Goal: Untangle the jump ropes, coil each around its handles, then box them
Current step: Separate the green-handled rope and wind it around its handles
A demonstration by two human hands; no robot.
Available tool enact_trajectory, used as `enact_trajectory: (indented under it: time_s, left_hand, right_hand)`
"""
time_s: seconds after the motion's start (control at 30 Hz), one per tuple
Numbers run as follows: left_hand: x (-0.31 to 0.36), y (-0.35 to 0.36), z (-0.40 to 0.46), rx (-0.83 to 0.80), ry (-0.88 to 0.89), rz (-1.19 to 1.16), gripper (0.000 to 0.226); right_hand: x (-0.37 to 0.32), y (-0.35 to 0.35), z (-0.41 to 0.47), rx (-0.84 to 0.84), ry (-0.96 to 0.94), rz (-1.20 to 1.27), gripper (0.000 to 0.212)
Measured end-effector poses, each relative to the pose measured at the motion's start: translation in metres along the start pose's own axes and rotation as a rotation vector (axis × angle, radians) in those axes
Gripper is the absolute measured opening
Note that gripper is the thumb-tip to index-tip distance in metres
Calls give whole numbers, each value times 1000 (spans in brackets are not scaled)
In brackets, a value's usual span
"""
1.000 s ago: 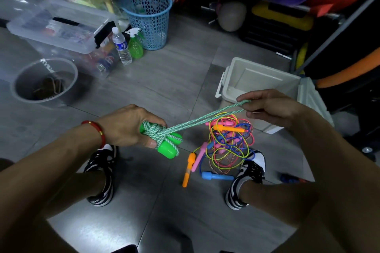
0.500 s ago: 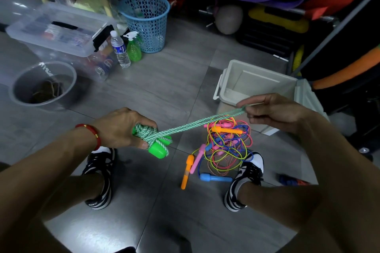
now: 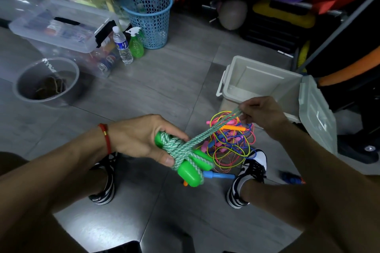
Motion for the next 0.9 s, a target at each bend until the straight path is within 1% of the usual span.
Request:
enact_trajectory:
  time_s: [0.03,0.07,0.1,0.13,0.17,0.2,0.27,0.3,0.33,0.37,0.43,0.57,0.63,0.7,0.73,0.77,0.8,0.83,0.87,0.9]
  left_hand:
    - [5,0,0,17,19,-32,47]
    - [9,0,0,31,39,-54,47]
    - [13,0,-1,34,56,-75,45]
    - [16,0,-1,30,64,-95,43]
    - [18,1,-2,20,68,-113,41]
    - [19,2,-2,11,71,-122,40]
    - [21,2,-1,9,70,-122,40]
    - [22,3,-1,8,66,-135,39]
    - [22,3,-1,3,60,-151,39]
    - [23,3,-1,-5,51,-163,39]
    - [23,2,-2,-9,26,-174,39]
    - [19,1,-3,1,-2,-177,38]
    - [21,4,-2,-27,28,-198,37]
    - [25,6,-1,-37,77,-269,36]
    - [27,6,0,-31,110,-317,39]
    - [29,5,1,-21,145,-369,43]
    - [29,3,2,0,179,-424,47]
    - [28,2,3,36,210,-477,52]
    - [26,0,5,93,233,-533,54]
    - [23,-2,7,162,245,-590,55]
  right_hand:
    - [7,9,-1,-31,-9,-88,11]
    - [10,17,-3,-68,-57,-213,8]
    - [8,25,-6,-104,-144,-332,5]
    - [1,33,-9,-137,-252,-411,6]
    - [-9,41,-14,-194,-345,-402,10]
    - [-21,50,-25,-303,-380,-305,13]
    - [-40,74,-55,-625,-309,-72,24]
    - [-44,86,-71,-771,-245,-8,31]
    - [-46,95,-84,-861,-197,10,38]
    - [-48,99,-93,-892,-167,31,43]
    - [-55,97,-101,-884,-150,54,42]
    - [-69,87,-101,-808,-281,-14,18]
    - [-70,85,-96,-733,-339,-5,13]
    - [-70,83,-92,-675,-369,28,19]
    - [-71,82,-92,-674,-377,59,22]
    - [-70,81,-92,-668,-390,100,18]
    - [-69,81,-92,-655,-386,146,8]
    - [-66,81,-91,-601,-366,166,14]
    - [-64,83,-91,-543,-330,169,25]
    - [-61,87,-91,-509,-305,160,31]
Point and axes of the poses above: each hand's wrist, its own z-axis towards the middle knuckle, its own y-axis out of the palm, x = y × z, the point moved 5 cm from there along z, towards the middle knuckle, and after that the axes turned 2 degrees about -z, right-handed, at the moved point
